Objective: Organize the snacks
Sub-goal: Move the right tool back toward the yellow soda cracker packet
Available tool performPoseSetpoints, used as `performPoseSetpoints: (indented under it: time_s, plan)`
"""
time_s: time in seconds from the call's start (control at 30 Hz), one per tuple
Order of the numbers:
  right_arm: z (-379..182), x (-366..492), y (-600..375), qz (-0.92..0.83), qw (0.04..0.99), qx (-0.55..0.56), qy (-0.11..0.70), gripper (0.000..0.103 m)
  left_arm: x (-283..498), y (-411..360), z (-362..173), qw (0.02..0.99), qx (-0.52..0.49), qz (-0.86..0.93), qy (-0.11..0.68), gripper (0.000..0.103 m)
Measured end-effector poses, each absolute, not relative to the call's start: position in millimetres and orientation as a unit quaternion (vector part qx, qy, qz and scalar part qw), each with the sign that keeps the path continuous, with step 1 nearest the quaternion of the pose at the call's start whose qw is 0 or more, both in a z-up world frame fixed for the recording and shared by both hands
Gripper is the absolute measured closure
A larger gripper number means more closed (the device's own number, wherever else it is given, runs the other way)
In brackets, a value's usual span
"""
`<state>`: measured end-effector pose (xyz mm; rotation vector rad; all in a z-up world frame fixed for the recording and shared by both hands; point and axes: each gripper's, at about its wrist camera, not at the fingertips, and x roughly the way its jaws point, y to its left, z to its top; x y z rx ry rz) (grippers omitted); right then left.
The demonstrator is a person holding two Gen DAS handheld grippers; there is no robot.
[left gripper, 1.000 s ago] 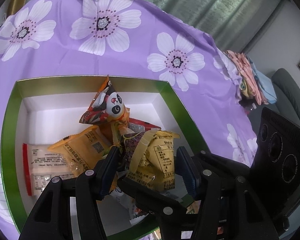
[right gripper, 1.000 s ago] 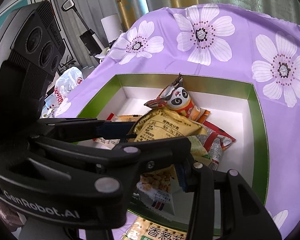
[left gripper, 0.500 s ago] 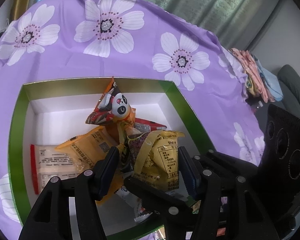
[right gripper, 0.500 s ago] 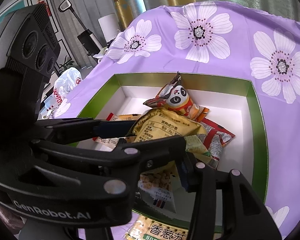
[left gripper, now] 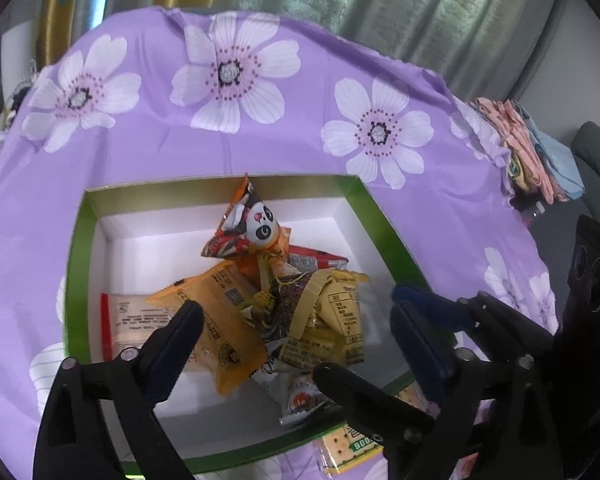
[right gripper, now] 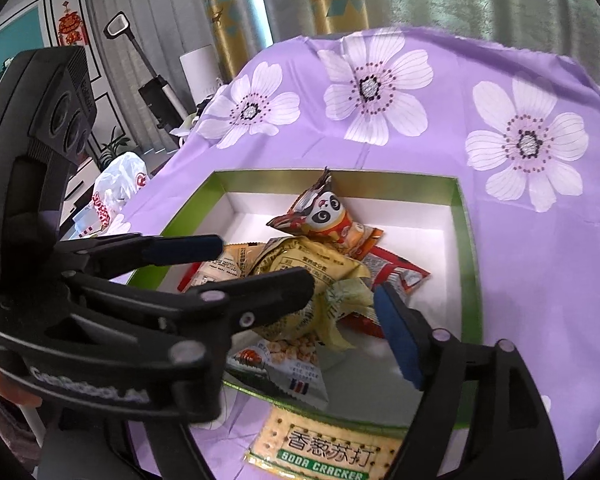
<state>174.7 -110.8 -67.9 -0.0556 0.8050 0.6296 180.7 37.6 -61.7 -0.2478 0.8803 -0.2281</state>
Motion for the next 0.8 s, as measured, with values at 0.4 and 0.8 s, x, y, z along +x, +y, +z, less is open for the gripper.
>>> performPoseSetpoints:
  time_s: [0.4,0.8]
  plan:
    - [-38,142,-134,0.27,0.894,-0.029,0.357,0.01,143,32,-29,0.907,-0.101,-0.11,0.394,0.001]
    - [-10,92,-151,0.27,0.906,-0.029,0.326,0.01,91,31,-1,0.922,-0.101,-0.107,0.358,0.001]
